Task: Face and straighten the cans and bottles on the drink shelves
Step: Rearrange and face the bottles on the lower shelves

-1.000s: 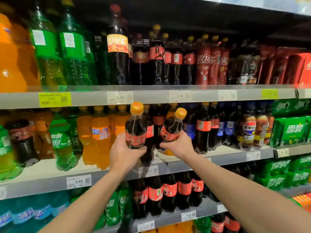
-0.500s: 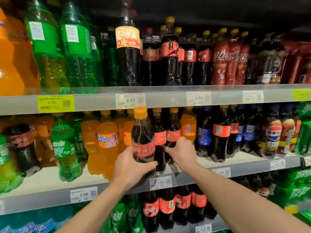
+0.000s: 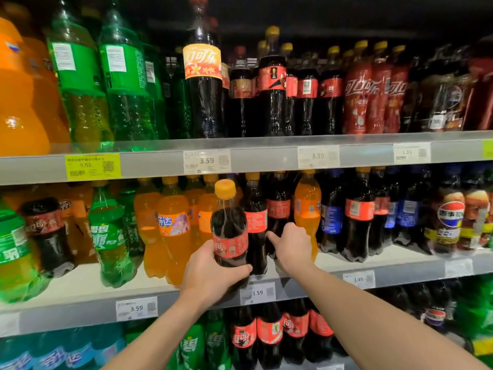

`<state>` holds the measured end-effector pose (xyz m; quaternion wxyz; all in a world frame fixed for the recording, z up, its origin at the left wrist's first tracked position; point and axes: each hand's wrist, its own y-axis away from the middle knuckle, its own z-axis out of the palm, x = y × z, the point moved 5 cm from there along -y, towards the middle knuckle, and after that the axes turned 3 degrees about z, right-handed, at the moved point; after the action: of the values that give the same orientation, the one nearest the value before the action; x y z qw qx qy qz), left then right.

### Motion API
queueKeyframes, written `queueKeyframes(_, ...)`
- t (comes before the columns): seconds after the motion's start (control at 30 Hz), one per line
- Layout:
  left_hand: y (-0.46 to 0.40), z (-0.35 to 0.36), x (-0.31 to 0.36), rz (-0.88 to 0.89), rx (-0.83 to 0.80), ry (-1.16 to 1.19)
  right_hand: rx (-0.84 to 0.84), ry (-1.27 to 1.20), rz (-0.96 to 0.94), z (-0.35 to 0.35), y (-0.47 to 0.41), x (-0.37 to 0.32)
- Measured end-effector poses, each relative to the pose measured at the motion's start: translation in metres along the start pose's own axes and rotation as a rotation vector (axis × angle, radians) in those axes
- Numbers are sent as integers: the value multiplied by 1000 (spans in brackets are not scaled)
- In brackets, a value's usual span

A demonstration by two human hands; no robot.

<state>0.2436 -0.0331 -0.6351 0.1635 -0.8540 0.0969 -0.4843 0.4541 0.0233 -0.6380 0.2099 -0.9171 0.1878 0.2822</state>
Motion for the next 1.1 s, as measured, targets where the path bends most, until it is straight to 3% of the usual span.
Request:
queueKeyframes(0.4,2,18,10,-10,-42,18,-28,-61,-28,-7,2,13)
queueKeyframes(0.5,0,14,10,-23,-22,22,143,-117,-84,-23,8,16)
queueKeyframes(0.63,-2,15,11,-56,17,43,337,-244,87,-45,3,26)
queueKeyframes(0.87,5,10,10,-47,3,38,72,-259,204,-40,-14,43)
queueKeyframes(1.1,19,-12,16,-26,16,59,157,-464,2,-52,33,42)
